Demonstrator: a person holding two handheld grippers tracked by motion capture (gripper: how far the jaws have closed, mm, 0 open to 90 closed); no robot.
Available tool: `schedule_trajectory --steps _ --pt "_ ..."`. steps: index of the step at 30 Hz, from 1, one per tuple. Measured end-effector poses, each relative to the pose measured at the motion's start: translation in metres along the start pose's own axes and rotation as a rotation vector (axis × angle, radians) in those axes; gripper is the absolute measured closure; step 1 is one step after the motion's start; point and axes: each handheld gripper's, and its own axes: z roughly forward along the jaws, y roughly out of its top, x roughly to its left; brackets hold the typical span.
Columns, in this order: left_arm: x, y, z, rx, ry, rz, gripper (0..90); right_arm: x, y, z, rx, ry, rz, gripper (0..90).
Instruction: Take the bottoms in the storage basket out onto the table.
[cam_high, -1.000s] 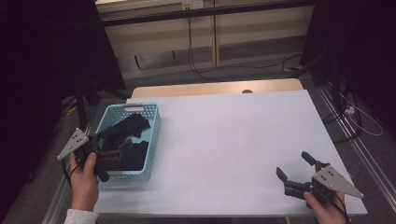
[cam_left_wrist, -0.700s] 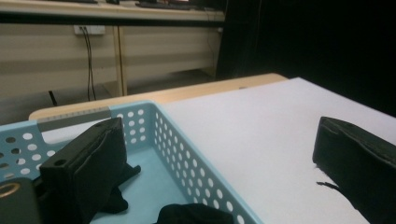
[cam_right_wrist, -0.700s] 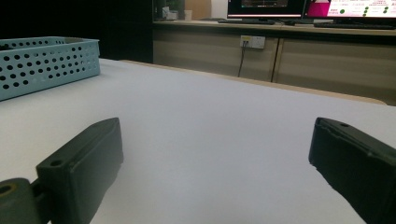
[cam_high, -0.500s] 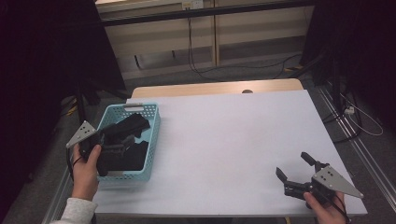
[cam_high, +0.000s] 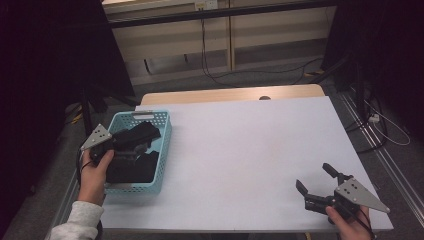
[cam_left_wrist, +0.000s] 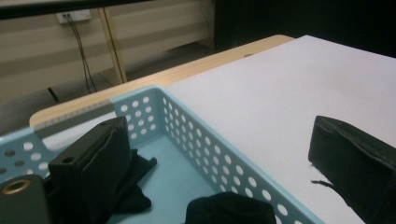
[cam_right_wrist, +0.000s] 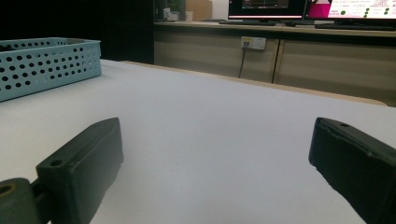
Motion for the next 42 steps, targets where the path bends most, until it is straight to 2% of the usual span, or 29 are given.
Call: schedule_trajectory --steps 1,4,5,8,11,16,19,21,23,26,28,32,34,36,42 --pt "0.000 0.000 0.001 0.000 0.001 -0.003 5.5 0.000 0.000 0.000 0.001 0.000 -0.003 2.7" --pt "0.005 0.000 0.004 0.032 -0.009 0.041 6.7 0.000 0.000 0.000 0.006 0.000 -0.001 2.7" --pt "0.007 -0.001 0.006 0.049 -0.019 0.059 6.7 0.000 0.000 0.000 0.006 0.000 0.001 2.7" --pt "0.010 -0.004 0.010 0.074 -0.050 0.076 6.7 -0.001 -0.001 0.000 0.005 -0.004 0.001 2.7" --pt "0.012 -0.006 0.014 0.120 -0.074 0.120 6.3 0.000 -0.001 0.000 0.007 -0.003 0.001 2.7" --pt "0.014 -0.005 0.019 0.170 -0.084 0.131 6.1 -0.001 -0.002 0.000 0.011 -0.003 -0.001 2.7" --pt "0.017 -0.006 0.022 0.183 -0.101 0.129 6.0 -0.001 -0.002 -0.001 0.010 -0.005 0.003 2.7" --pt "0.018 -0.007 0.024 0.209 -0.100 0.142 6.0 -0.001 -0.001 -0.001 0.006 -0.006 0.006 2.7" --pt "0.019 -0.009 0.026 0.244 -0.109 0.163 6.0 0.000 -0.001 -0.002 0.006 -0.005 0.007 2.7" --pt "0.020 -0.012 0.031 0.298 -0.114 0.172 5.9 -0.001 -0.002 -0.002 0.010 -0.004 0.001 2.7" --pt "0.021 -0.013 0.034 0.330 -0.116 0.198 6.1 -0.001 -0.001 -0.002 0.009 -0.008 0.005 2.8" --pt "0.020 -0.014 0.041 0.373 -0.144 0.211 11.7 0.000 -0.001 -0.003 0.008 -0.008 0.010 2.8" --pt "0.018 -0.015 0.045 0.418 -0.171 0.223 12.0 0.000 -0.001 -0.003 0.010 -0.005 0.009 2.7" --pt "0.018 -0.015 0.048 0.453 -0.178 0.233 12.1 0.000 -0.002 -0.002 0.011 0.000 0.005 2.8" --pt "0.018 -0.020 0.055 0.504 -0.188 0.200 12.6 0.000 -0.002 -0.003 0.012 0.008 0.007 2.9"
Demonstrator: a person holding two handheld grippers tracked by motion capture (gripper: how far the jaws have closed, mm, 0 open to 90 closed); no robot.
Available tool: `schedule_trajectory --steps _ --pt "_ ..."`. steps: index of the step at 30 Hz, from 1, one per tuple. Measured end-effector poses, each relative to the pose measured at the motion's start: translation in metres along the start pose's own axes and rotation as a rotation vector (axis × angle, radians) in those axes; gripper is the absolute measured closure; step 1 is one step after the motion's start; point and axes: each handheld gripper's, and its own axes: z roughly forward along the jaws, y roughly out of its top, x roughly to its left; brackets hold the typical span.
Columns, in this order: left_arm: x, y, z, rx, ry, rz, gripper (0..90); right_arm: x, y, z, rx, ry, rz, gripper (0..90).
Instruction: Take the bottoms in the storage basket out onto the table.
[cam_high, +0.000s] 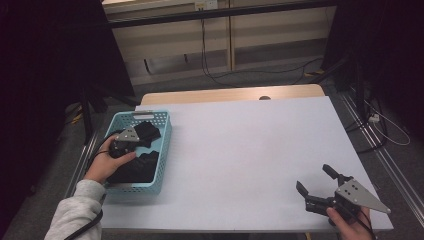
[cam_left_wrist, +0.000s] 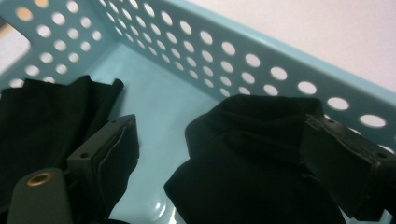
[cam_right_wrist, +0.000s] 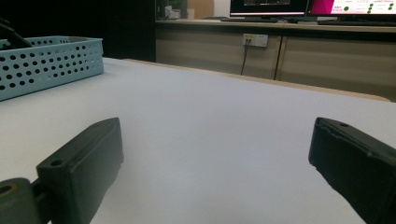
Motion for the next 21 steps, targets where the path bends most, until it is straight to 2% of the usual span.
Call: schedule_trajectory --steps 1,5,7,9,11,15,17,19,21 --pt "0.001 0.000 0.001 0.022 -0.012 0.005 12.9 0.000 0.000 0.000 0.000 0.001 -0.001 2.9" --pt "0.003 -0.004 0.006 0.060 -0.013 -0.020 15.1 0.000 0.000 0.000 0.001 0.005 -0.001 3.0" --pt "0.005 -0.007 0.007 0.071 -0.007 -0.030 16.6 0.001 0.000 0.001 0.000 0.009 -0.001 3.0" --pt "0.008 -0.011 0.008 0.074 -0.008 -0.062 19.6 0.001 -0.001 0.001 0.003 0.011 0.002 3.1" --pt "0.010 -0.016 0.009 0.076 -0.012 -0.077 23.4 0.001 -0.001 0.001 0.004 0.011 0.001 3.2" --pt "0.012 -0.021 0.011 0.098 -0.012 -0.097 24.3 0.000 -0.002 0.001 0.003 0.011 0.008 3.2" --pt "0.013 -0.023 0.014 0.111 -0.028 -0.107 24.3 0.000 -0.001 0.001 -0.001 0.012 0.008 3.2" --pt "0.016 -0.024 0.015 0.116 -0.010 -0.111 23.4 0.000 -0.002 0.001 0.002 0.014 0.008 3.2" --pt "0.017 -0.024 0.016 0.127 -0.021 -0.125 22.6 -0.001 -0.002 0.002 0.005 0.016 0.008 3.3"
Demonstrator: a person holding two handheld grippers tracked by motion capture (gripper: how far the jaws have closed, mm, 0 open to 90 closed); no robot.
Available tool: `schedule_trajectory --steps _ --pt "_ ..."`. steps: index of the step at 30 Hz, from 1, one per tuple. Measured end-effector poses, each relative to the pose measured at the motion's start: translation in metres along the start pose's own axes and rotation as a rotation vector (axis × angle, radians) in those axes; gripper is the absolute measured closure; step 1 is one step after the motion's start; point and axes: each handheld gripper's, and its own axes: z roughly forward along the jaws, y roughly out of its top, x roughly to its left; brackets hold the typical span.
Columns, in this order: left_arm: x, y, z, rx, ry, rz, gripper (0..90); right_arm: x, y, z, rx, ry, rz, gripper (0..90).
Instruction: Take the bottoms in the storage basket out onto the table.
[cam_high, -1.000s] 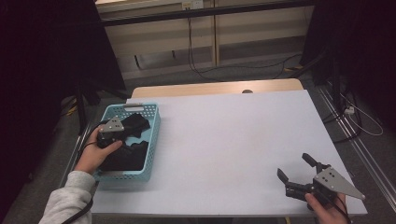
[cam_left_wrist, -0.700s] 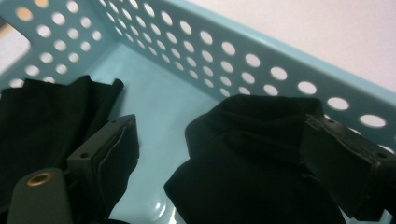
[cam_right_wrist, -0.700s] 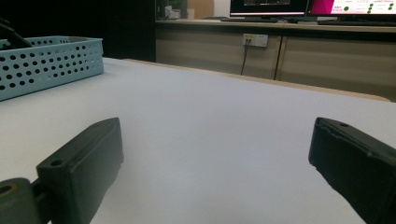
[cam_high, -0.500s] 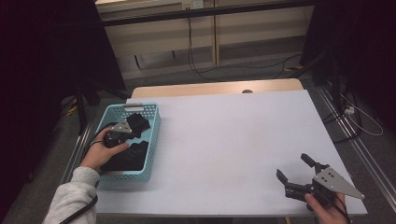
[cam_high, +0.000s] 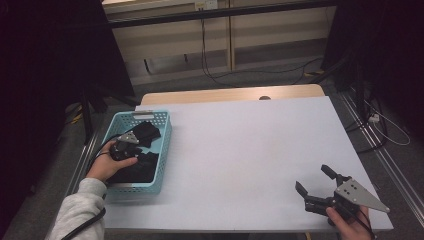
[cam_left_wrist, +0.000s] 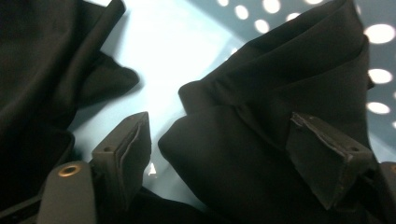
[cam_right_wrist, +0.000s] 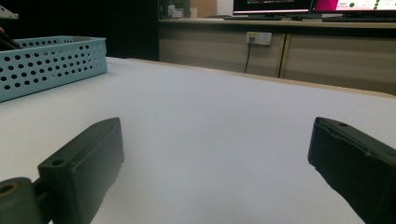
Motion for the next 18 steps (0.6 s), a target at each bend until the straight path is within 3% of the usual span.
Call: schedule_trajectory --steps 1,4,7,8,9,11,12,13,15,18 --pt "0.002 -0.001 0.003 0.009 -0.018 -0.033 22.6 0.000 0.000 0.000 0.001 0.002 0.002 3.4" --pt "0.003 -0.001 0.004 0.022 -0.030 -0.057 23.5 0.000 -0.001 0.000 0.000 0.005 0.005 3.4" --pt "0.004 0.001 0.003 0.031 -0.034 -0.085 37.3 0.000 -0.002 0.000 0.008 0.004 0.008 3.6" --pt "0.003 0.002 0.003 0.034 -0.045 -0.116 41.7 0.000 -0.002 0.001 0.004 0.004 0.007 3.6" --pt "0.003 0.003 0.003 0.033 -0.064 -0.121 47.5 0.000 -0.002 0.000 0.004 0.002 0.006 3.6" --pt "0.002 0.004 0.004 0.032 -0.063 -0.119 58.2 -0.001 -0.001 0.000 0.010 -0.013 0.004 3.9" --pt "0.002 0.004 0.004 0.032 -0.063 -0.119 68.7 -0.001 -0.001 0.000 0.010 -0.013 0.004 3.9" --pt "0.001 0.006 0.006 0.048 -0.050 -0.100 74.3 -0.001 -0.001 -0.001 0.004 -0.013 0.019 4.0" --pt "0.001 0.009 0.006 0.055 -0.065 -0.080 79.1 -0.002 -0.002 -0.001 0.006 -0.016 0.018 3.9" --pt "0.000 0.013 0.006 0.065 -0.053 -0.077 82.4 -0.002 -0.001 -0.001 0.004 -0.015 0.016 4.0"
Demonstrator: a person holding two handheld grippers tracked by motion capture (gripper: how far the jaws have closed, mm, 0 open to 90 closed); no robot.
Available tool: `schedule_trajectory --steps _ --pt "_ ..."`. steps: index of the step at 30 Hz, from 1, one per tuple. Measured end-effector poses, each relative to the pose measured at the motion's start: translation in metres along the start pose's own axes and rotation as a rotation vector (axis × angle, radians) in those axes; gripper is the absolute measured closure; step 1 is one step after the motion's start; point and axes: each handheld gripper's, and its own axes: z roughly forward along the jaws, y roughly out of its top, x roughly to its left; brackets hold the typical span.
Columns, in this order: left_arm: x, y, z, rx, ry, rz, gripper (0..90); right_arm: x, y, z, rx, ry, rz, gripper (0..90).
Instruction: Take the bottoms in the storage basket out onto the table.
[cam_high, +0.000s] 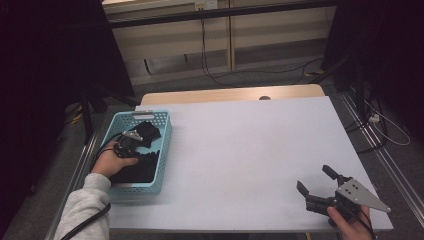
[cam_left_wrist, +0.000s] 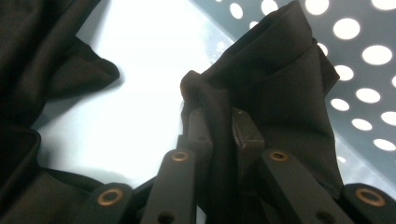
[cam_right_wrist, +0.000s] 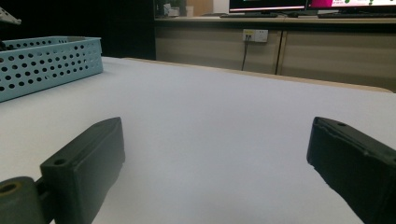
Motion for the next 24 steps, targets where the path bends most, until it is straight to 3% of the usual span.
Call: schedule_trajectory --steps 9,13,14,16,20,23,24 --pt "0.020 0.014 -0.017 -0.104 0.066 -0.080 83.3 0.000 0.000 0.000 -0.010 0.008 0.021 4.0" --pt "0.030 0.023 -0.028 -0.147 0.159 -0.082 83.3 -0.001 -0.002 0.001 -0.001 0.003 0.027 3.9" --pt "0.030 0.023 -0.028 -0.147 0.159 -0.082 83.3 -0.001 -0.002 0.000 0.002 0.004 0.026 3.9" --pt "0.038 0.027 -0.037 -0.201 0.209 -0.100 83.3 -0.002 -0.003 0.000 0.001 -0.002 0.036 4.0" --pt "0.044 0.025 -0.040 -0.224 0.253 -0.128 82.2 -0.002 -0.004 -0.001 0.006 -0.006 0.045 3.9" --pt "0.045 0.023 -0.036 -0.246 0.271 -0.141 65.9 0.000 -0.004 -0.003 0.004 -0.005 0.043 4.0" --pt "0.044 0.023 -0.034 -0.243 0.289 -0.147 53.6 0.001 -0.003 -0.003 0.003 -0.006 0.043 4.0"
